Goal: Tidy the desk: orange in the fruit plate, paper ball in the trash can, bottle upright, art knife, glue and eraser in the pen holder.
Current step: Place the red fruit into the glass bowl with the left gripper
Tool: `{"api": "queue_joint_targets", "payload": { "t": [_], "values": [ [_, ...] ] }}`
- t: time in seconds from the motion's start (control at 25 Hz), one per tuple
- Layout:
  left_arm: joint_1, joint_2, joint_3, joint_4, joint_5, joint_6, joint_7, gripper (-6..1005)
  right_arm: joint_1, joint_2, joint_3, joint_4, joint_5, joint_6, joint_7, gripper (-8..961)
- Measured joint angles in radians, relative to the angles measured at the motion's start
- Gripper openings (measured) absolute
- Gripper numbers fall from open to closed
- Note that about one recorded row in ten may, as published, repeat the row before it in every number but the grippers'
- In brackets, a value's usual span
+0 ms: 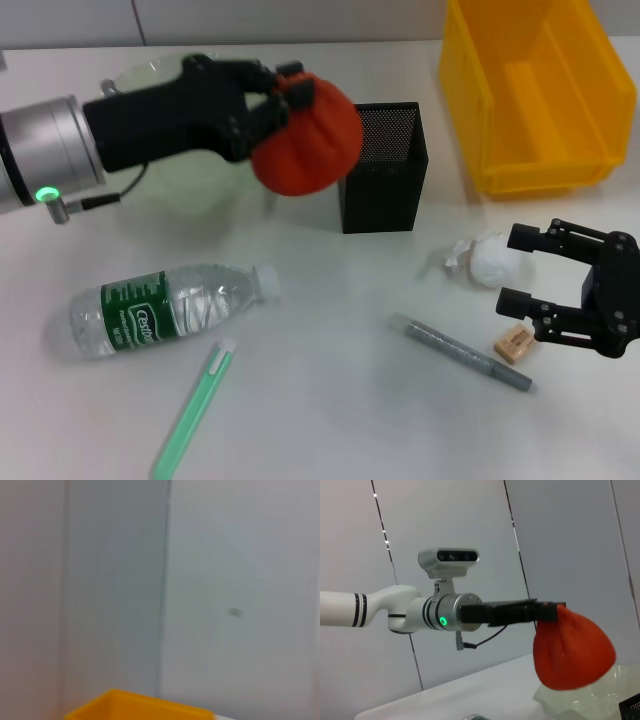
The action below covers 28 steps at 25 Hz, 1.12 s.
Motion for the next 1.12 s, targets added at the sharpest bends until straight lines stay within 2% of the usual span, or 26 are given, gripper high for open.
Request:
{"api": "queue_joint_targets", "payload": {
  "t": [0.04, 0.12, 0.44, 0.76, 1.12],
  "values": [
    [-0.005, -0.001, -0.049, -0.006, -0.003, -0.011, 0.007, 187, 0.001, 0.000, 0.000, 0.001, 0.000, 0.000, 0.000, 766],
    [-0.015, -0.001, -0.084, -0.031, -0.004, -0.052, 0.009, 193, 0.003, 0.001, 0.000, 0.002, 0.000, 0.000, 0.000, 766],
    [-0.016, -0.001, -0.147, -0.049, -0.005, -0.175, 0.039, 218, 0.020, 0.000, 0.000, 0.023, 0.003, 0.002, -0.002, 766],
    [-0.021, -0.005, -0.142, -0.121, -0.005, -0.337, 0.145, 242, 0.029, -0.001, 0.000, 0.048, 0.013, 0.003, -0.024, 766],
    [-0.022, -0.004, -0.142, -0.143, -0.001, -0.382, 0.147, 270, 0.025, 0.001, 0.000, 0.049, 0.014, 0.004, -0.025, 767]
  ]
}}
